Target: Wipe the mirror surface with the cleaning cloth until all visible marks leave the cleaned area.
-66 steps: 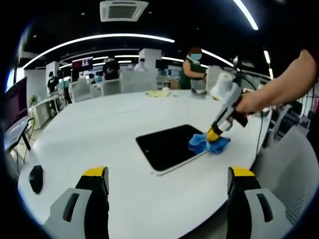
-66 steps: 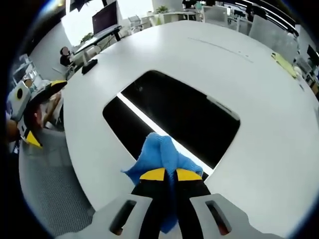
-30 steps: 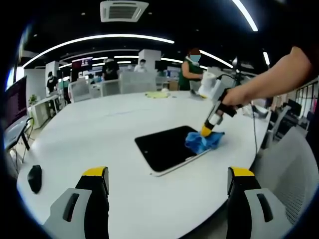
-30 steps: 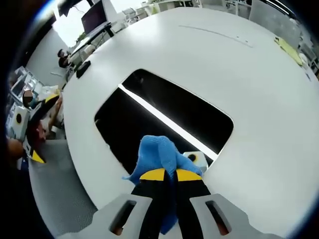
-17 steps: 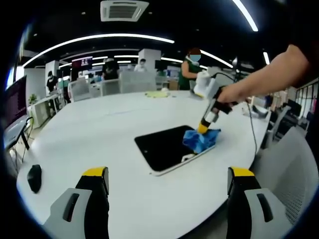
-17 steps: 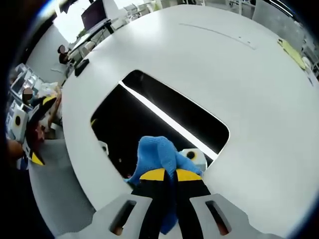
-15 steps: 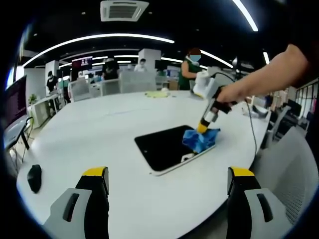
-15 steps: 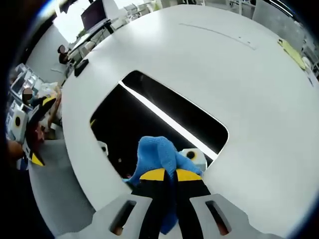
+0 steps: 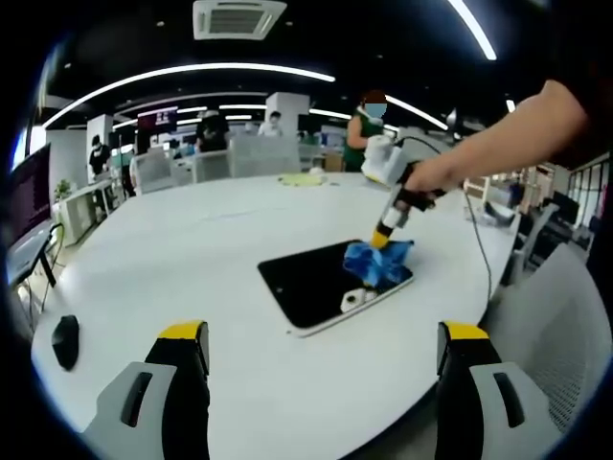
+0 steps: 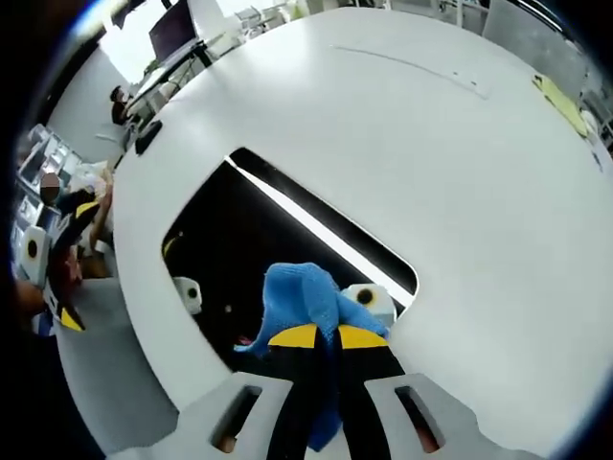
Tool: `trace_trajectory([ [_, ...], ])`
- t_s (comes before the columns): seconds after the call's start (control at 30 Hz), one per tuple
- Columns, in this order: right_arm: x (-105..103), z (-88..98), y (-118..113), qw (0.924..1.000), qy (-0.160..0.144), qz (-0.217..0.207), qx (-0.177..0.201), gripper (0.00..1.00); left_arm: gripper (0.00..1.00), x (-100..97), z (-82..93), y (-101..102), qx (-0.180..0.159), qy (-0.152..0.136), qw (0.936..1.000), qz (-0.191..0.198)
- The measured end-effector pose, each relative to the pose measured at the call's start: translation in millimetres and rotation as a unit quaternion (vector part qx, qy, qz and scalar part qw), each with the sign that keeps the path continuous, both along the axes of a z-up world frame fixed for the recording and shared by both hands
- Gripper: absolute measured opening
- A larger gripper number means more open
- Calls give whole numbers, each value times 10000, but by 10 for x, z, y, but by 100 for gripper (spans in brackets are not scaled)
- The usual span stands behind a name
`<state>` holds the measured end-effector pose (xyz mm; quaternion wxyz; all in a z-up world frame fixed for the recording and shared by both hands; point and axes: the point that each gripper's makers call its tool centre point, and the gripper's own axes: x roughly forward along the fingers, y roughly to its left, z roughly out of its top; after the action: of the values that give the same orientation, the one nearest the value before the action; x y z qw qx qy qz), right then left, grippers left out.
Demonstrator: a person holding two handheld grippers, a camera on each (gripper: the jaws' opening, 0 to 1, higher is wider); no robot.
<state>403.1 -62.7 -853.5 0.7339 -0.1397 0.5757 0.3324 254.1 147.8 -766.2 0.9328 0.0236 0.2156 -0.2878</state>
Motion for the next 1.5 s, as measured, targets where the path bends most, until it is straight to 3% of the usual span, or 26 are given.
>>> trace_trajectory([
  [0.5, 293, -13, -38, 9998, -38, 101, -137, 1, 99, -1, -15, -2, 10, 46, 10000, -5],
  [0.77, 398, 16, -81, 10000, 16, -66, -46, 1, 99, 1, -28, 11, 20, 59, 10000, 12],
  [1.5, 566, -23, -75, 10000, -12, -10, -24, 1, 99, -5, -60, 10, 86, 136, 9999, 19],
])
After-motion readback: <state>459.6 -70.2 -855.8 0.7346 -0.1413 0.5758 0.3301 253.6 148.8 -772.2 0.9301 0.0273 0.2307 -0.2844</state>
